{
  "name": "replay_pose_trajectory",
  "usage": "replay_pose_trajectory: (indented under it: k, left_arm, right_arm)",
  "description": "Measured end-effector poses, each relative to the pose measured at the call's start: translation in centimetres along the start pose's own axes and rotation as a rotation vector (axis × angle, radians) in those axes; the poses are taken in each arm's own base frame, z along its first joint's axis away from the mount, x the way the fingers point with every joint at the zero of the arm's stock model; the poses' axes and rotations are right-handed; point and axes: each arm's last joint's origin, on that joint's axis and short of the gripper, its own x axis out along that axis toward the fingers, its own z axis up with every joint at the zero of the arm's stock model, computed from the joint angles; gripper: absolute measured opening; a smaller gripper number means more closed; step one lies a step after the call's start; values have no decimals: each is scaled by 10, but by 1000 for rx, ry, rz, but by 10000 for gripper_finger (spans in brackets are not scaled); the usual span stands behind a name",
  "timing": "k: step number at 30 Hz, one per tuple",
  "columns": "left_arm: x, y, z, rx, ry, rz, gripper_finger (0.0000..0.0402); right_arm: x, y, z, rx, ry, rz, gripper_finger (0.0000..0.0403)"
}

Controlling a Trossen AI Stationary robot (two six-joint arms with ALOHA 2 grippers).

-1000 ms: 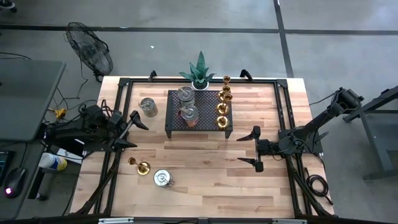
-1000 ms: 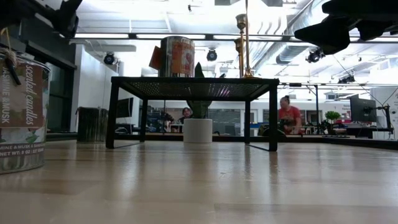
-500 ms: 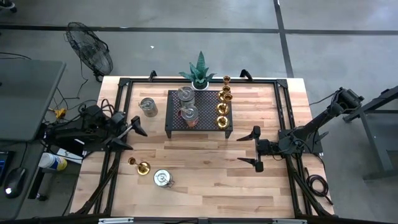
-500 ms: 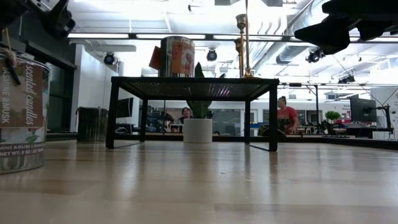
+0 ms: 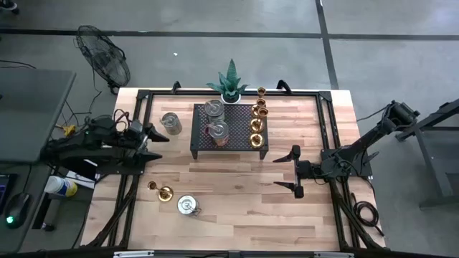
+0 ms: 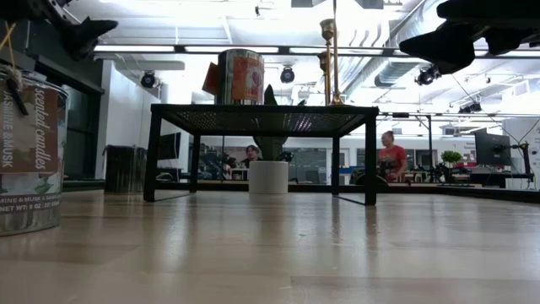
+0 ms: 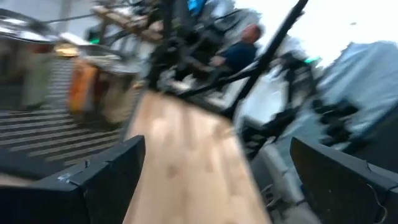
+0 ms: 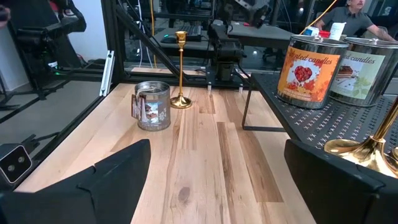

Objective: Pick & Place candle stick holders
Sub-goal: Put the gold candle holder on the shelf

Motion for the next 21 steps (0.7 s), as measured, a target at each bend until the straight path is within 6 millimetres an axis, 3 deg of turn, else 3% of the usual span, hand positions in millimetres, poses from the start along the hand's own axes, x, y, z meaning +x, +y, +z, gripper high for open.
replay_pose_trajectory:
  k: [5, 21]
  left_arm:
    - [-5, -7, 18, 6, 147, 165, 392]
    - [6, -25, 59, -131, 629, 405, 392]
  right_arm:
    - [0, 0, 0, 0, 1, 0, 362]
    - [0, 0, 0, 0, 0, 0, 362]
